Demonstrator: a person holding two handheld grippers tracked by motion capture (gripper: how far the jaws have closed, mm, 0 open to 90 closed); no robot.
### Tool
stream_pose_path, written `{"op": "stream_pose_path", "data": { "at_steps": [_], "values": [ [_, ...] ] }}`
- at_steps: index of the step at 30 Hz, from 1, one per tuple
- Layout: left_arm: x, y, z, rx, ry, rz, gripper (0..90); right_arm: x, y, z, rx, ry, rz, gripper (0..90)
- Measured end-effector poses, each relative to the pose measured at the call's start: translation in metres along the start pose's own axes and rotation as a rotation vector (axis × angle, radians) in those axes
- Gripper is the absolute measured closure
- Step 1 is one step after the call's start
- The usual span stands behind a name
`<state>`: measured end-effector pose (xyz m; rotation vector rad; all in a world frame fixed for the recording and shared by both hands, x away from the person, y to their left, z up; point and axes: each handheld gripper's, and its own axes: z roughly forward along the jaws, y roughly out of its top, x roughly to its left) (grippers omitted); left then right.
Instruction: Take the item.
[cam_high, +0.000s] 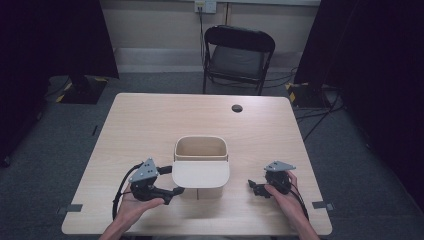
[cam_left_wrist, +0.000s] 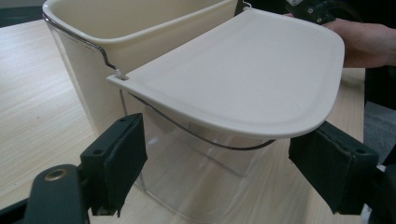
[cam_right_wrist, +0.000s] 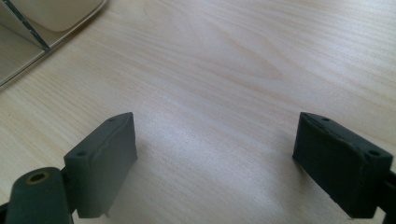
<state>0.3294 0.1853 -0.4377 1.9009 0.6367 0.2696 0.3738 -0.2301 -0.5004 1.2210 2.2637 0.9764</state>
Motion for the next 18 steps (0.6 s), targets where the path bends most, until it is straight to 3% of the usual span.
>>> {"op": "stream_pose_path", "data": {
  "at_steps": [18],
  "values": [
    [0.0009,0.0027,-0.0020,-0.041,-0.007,-0.030,19.4,0.0000,0.0000,0.0000,0.000,0.000,0.000,12.6]
  ]
}}
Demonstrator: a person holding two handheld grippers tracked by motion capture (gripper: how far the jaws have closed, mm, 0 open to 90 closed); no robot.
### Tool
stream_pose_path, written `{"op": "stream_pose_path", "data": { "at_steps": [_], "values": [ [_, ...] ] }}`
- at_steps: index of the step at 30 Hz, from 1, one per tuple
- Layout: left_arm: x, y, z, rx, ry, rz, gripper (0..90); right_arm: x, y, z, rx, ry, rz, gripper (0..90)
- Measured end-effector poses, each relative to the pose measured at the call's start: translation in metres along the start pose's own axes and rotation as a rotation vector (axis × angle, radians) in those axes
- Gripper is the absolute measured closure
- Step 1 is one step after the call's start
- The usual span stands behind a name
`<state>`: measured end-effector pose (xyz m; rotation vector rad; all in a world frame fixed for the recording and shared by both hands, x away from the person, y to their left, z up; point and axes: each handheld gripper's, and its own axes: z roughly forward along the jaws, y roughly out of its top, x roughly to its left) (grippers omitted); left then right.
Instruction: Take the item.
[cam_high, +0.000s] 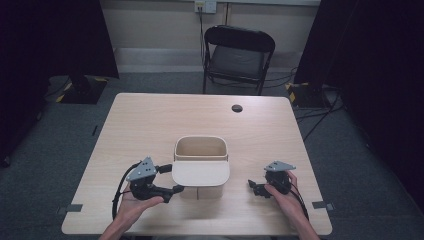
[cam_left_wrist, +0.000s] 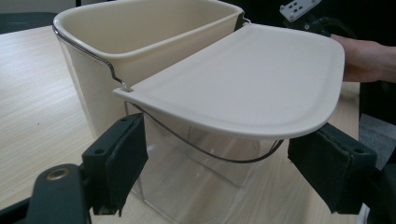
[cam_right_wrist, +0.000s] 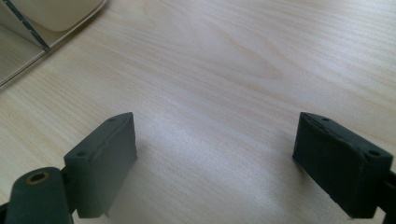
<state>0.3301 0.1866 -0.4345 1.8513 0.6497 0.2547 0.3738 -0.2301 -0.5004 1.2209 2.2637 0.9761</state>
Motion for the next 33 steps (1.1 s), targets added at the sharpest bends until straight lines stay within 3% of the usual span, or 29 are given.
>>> {"op": "stream_pose_path", "data": {
  "at_steps": [22,33],
  "values": [
    [0.0010,0.0024,-0.0016,-0.027,0.011,-0.007,19.9,0.0000,0.0000,0.0000,0.000,0.000,0.000,12.6],
    [0.0015,0.0042,-0.0024,-0.017,0.017,-0.007,18.7,0.0000,0.0000,0.0000,0.000,0.000,0.000,12.6]
  ]
}}
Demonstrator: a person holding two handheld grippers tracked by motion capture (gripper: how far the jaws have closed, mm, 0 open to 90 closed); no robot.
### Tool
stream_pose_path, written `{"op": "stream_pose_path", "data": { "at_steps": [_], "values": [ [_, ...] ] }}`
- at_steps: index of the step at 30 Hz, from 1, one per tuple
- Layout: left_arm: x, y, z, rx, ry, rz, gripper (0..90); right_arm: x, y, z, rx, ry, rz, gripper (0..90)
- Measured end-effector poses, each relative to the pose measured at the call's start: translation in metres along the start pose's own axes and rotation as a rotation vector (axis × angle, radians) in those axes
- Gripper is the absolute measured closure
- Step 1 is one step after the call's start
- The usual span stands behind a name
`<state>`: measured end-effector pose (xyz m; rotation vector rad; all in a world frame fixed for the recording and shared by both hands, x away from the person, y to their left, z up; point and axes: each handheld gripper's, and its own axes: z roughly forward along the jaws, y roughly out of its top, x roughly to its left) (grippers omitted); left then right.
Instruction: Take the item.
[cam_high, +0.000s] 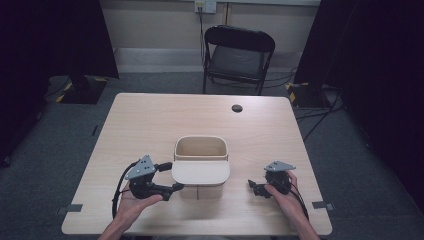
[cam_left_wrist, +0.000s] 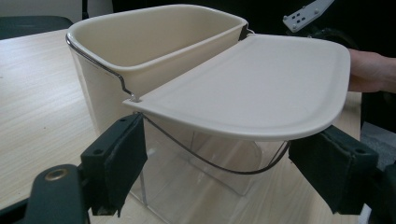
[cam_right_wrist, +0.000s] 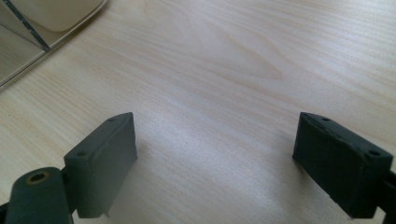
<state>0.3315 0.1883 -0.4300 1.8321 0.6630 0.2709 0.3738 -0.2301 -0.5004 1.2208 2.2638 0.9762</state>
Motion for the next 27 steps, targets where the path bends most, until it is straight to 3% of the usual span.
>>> {"op": "stream_pose_path", "data": {
  "at_steps": [27],
  "values": [
    [-0.0008,0.0068,-0.0010,-0.027,0.002,-0.006,18.7,0.0000,0.0000,0.0000,-0.001,0.000,0.000,12.6]
  ]
}}
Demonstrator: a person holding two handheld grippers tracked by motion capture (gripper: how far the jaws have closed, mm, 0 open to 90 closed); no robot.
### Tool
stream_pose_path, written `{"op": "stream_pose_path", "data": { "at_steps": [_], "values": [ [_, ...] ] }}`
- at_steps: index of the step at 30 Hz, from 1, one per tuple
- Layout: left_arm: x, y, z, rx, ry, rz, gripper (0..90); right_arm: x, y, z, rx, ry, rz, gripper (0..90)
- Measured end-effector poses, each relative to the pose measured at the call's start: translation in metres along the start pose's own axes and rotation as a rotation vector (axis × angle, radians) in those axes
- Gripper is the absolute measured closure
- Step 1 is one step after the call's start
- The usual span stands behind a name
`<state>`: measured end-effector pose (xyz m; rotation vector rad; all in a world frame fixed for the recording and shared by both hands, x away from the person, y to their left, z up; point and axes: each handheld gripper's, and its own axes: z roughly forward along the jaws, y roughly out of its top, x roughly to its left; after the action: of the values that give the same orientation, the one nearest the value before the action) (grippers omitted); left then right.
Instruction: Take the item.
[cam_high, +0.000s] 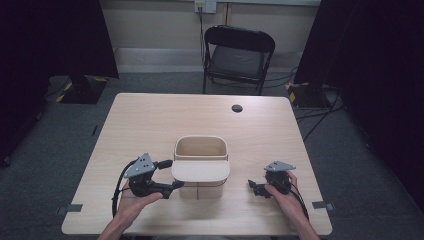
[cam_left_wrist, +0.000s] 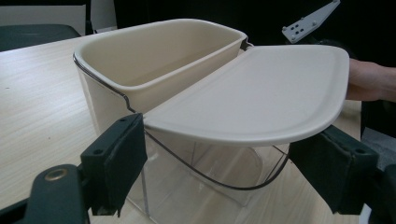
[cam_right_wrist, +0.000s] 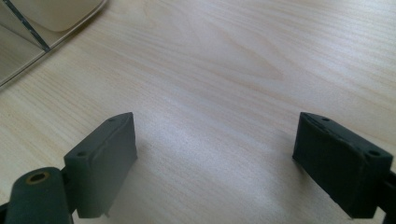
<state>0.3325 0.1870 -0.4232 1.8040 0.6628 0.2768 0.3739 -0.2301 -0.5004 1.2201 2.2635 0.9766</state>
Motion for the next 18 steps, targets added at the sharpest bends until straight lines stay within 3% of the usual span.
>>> {"op": "stream_pose_path", "data": {
  "at_steps": [3,18],
  "values": [
    [0.0007,0.0016,-0.0008,0.001,0.006,0.023,19.4,0.0000,0.0000,0.0000,0.001,0.000,0.001,12.6],
    [0.0010,0.0044,-0.0015,-0.012,0.001,0.009,20.6,0.0000,0.0000,0.0000,0.000,0.000,0.000,12.6]
  ]
}}
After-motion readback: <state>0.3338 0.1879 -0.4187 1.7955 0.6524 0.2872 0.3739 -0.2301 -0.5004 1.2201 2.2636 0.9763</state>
